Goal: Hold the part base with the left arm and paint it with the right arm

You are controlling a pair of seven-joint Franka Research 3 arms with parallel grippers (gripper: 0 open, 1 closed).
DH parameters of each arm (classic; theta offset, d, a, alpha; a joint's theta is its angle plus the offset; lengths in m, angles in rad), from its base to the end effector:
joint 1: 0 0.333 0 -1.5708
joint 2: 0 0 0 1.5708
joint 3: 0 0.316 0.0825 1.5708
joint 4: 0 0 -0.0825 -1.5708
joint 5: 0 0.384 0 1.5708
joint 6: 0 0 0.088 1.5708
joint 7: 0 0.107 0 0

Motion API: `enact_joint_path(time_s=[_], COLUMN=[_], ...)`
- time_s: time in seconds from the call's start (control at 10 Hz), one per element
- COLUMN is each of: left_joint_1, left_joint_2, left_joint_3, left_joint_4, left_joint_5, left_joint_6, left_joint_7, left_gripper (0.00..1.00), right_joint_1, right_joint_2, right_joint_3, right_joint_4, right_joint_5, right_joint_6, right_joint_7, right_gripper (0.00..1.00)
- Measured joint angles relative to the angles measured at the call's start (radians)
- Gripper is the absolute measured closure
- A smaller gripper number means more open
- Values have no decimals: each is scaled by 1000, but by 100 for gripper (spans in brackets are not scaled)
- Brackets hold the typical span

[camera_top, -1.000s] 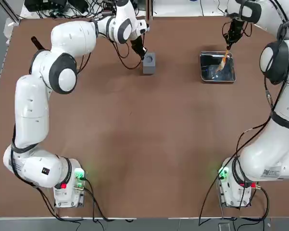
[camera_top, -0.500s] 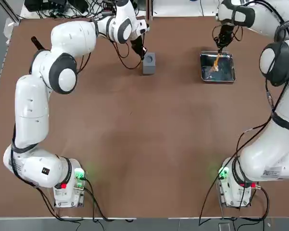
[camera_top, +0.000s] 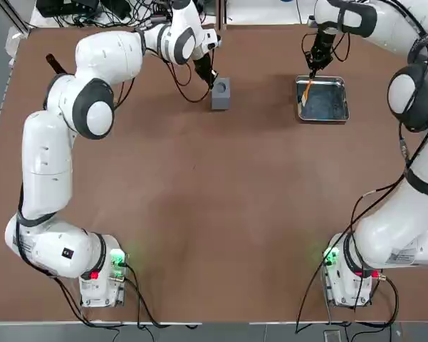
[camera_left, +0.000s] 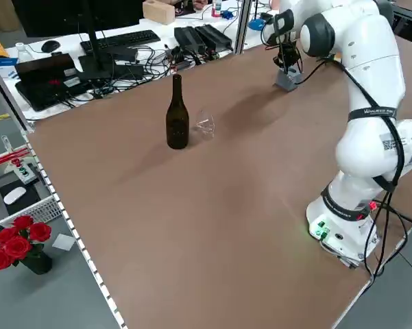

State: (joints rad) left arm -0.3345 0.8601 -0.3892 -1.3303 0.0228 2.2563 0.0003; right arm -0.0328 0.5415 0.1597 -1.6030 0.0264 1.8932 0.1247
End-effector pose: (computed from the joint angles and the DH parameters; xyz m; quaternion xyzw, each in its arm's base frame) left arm 0.6095 -0.4419 0.2522 0.9459 -0.2897 0.0104 0.1455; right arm 0.6556 0.0733 0.3006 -0.9910 0.0107 0.1278 0.0382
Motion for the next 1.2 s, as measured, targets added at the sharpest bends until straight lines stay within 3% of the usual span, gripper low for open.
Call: enact_joint_path(time_s=[0.2,0.7,0.9,1.1,1.2], left_joint_1=[0,0,0,0,0], left_joint_2=[0,0,0,0,0], left_joint_3=[0,0,0,0,0], left_joint_4=[0,0,0,0,0], left_joint_5=[0,0,0,0,0], left_joint_6=[0,0,0,0,0], left_joint_7=[0,0,0,0,0], left_gripper=[99,99,99,99,99], right_joint_1=[-26,-38,-39,-37,-33], right_joint_2=[-7,-12,-15,-17,-20], right_joint_3=[-19,-167,-217,-223,-221], right_joint_4=[-54,-87,-76,-35,18], right_joint_5=[24,22,-43,-61,-43], right_joint_6=[54,119,133,109,36], right_joint_7=[-86,-337,-389,-403,-403], right_gripper=[95,94,94,94,94])
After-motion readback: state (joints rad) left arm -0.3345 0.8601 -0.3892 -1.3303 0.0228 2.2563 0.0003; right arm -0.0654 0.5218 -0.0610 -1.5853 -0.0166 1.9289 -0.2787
